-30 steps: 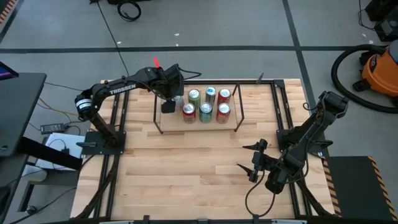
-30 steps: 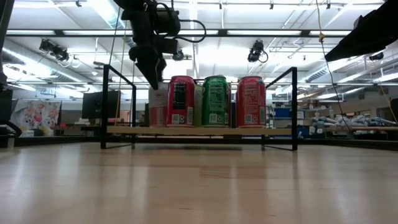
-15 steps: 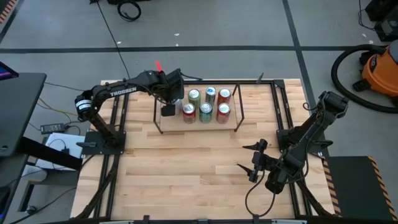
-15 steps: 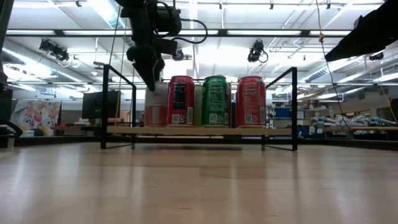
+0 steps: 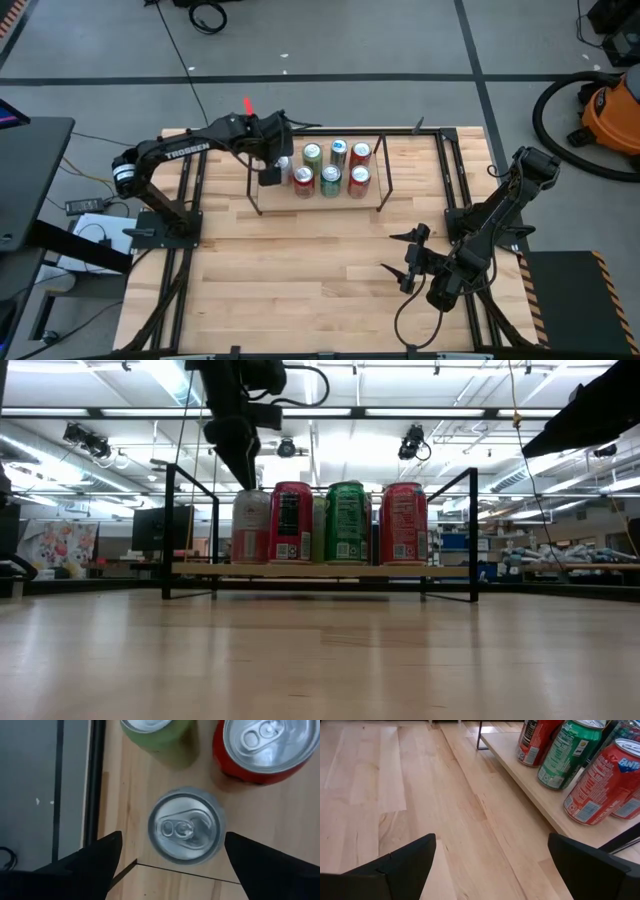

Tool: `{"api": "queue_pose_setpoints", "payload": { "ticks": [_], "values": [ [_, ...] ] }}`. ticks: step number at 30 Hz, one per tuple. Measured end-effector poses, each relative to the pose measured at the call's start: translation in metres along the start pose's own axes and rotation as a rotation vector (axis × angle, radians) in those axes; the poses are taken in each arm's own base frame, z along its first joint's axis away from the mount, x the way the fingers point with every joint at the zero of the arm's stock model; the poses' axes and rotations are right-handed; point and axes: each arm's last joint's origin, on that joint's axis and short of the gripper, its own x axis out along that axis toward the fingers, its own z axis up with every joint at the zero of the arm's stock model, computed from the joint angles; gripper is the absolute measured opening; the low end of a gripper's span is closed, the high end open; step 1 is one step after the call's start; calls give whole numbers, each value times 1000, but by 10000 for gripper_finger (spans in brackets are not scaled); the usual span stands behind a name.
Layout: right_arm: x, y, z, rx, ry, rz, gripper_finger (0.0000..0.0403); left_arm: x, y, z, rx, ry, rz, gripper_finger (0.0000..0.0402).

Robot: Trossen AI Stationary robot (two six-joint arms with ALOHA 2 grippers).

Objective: Place canned beverage on shelf
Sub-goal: Return to Home Position

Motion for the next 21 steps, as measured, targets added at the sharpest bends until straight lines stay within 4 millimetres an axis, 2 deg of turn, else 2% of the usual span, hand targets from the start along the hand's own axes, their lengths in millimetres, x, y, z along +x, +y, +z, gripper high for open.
{"api": "queue_pose_setpoints", "payload": {
  "ticks": [14,21],
  "values": [
    [0,1,1,-2,-5,5,396,-1,-5,4,13,-15,14,364],
    [0,1,1,-1,-4,6,396,11,-3,6,17,17,10,364]
  ]
}}
